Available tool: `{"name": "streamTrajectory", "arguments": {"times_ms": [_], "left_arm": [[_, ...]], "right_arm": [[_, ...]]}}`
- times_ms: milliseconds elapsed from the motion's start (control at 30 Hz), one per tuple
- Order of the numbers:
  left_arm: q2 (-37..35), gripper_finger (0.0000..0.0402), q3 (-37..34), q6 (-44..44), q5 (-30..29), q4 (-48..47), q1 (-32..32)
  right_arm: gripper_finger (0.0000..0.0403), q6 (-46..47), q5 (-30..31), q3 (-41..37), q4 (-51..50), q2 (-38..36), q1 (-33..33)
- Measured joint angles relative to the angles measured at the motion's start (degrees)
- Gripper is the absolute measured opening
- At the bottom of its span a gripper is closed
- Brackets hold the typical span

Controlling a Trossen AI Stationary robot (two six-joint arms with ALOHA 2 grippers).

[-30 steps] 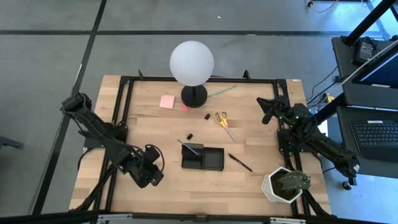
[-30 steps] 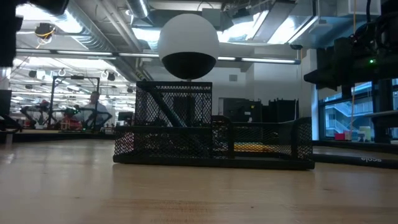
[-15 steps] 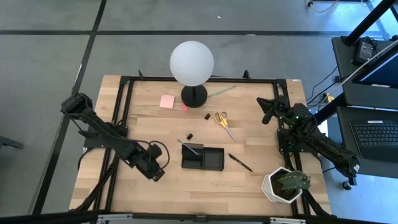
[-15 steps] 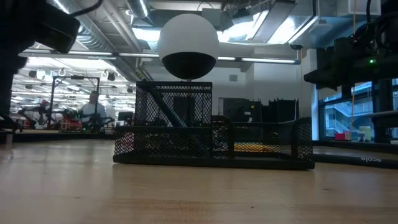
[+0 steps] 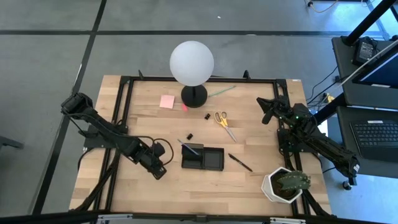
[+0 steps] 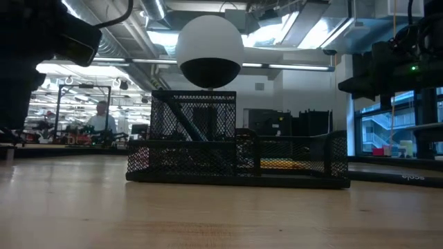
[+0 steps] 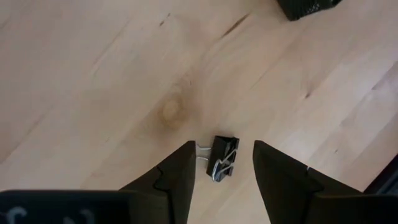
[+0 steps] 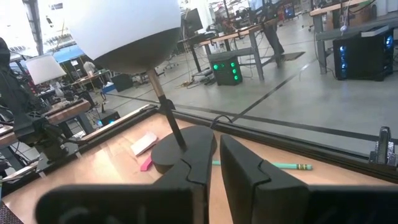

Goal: Pick and place office supplies into organizer
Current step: Put the bottom black binder clip into the black desk organizer

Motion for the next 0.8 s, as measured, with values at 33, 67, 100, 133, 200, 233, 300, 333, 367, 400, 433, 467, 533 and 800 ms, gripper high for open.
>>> {"name": "streamTrajectory", "arguments": {"times_ms": [33,67,100,133,200,233,300,333,367,400,433,467,533,800], "left_arm": [[0.0,0.0153,0.0,0.0,0.03,0.0,-0.03],[0.0,0.0153,0.0,0.0,0.03,0.0,-0.03],[0.0,0.0152,0.0,-0.01,0.05,0.0,-0.03],[0.0,0.0151,0.0,-0.01,0.05,0.0,-0.03],[0.0,0.0147,0.0,-0.01,0.04,0.02,-0.05],[0.0,0.0146,0.0,-0.01,-0.08,0.06,-0.05],[0.0,0.0144,0.0,-0.06,-0.23,0.2,-0.08],[0.0,0.0143,0.0,-0.17,-0.21,0.17,-0.09],[0.0,0.0142,0.0,-0.42,-0.21,0.16,-0.2],[0.0,0.0141,0.02,-0.89,-0.21,0.15,-0.28],[0.0,0.014,0.0,-1.38,-0.21,0.15,-0.29],[0.0,0.0139,0.02,-1.56,-0.21,0.15,-0.29],[0.0,0.0139,0.0,-1.54,-0.21,0.15,-0.29],[2.39,0.0139,0.02,-1.76,1.66,0.33,-0.29]], "right_arm": [[0.0037,0.0,0.0,0.0,0.0,0.0,0.0],[0.0037,0.0,0.0,0.0,0.0,0.0,0.0],[0.0037,0.0,0.0,0.0,0.0,0.0,0.0],[0.0037,0.0,0.0,0.0,0.0,0.0,0.0],[0.0037,0.02,0.0,0.0,0.0,0.0,0.0],[0.0037,0.06,0.0,0.0,-0.02,0.0,0.0],[0.0037,0.09,0.0,0.0,0.0,0.0,0.0],[0.0037,0.09,0.0,0.0,-0.01,0.0,0.0],[0.0037,0.1,0.0,0.0,0.0,0.0,0.0],[0.0037,0.11,0.0,0.0,-0.01,0.0,0.0],[0.0037,0.11,0.0,0.0,-0.02,0.0,0.0],[0.0037,0.06,0.0,0.0,0.0,0.0,0.0],[0.0037,0.04,0.02,0.0,-0.02,0.0,0.0],[0.0037,0.02,0.02,0.0,-0.02,0.0,0.0]]}}
